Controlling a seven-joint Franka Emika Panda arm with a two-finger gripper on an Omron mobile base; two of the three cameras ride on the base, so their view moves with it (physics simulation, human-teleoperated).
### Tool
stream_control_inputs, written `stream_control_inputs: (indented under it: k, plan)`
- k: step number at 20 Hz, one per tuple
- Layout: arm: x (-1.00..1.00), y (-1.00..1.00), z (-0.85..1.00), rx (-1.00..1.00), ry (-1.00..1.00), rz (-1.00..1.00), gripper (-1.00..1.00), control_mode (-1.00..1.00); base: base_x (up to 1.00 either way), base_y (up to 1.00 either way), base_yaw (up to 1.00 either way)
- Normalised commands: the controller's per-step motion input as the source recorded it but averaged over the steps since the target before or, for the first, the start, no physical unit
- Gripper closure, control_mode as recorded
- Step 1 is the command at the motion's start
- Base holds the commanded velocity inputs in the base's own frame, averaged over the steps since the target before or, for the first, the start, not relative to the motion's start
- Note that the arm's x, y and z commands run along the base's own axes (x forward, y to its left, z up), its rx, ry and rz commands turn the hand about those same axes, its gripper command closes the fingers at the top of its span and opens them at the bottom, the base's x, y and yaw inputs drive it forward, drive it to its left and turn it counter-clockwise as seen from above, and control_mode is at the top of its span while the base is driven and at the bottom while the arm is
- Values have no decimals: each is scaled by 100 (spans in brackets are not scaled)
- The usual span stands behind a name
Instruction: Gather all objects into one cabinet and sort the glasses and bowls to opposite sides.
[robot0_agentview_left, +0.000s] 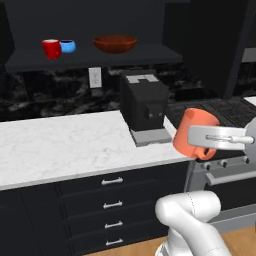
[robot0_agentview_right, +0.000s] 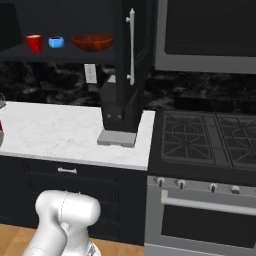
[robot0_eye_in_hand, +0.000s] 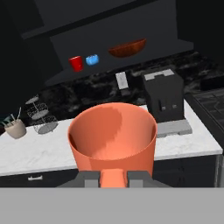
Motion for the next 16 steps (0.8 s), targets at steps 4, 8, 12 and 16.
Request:
stream_control_inputs:
  k: [4, 8, 12, 16]
  plan:
    - [0, 0, 0, 0, 0, 0, 100, 100, 23, 51, -3]
    - [0, 0, 0, 0, 0, 0, 100, 100, 28, 49, -3]
    - [0, 0, 0, 0, 0, 0, 100, 100, 41, 34, 0]
    - [0, 0, 0, 0, 0, 0, 100, 100, 49, 21, 0]
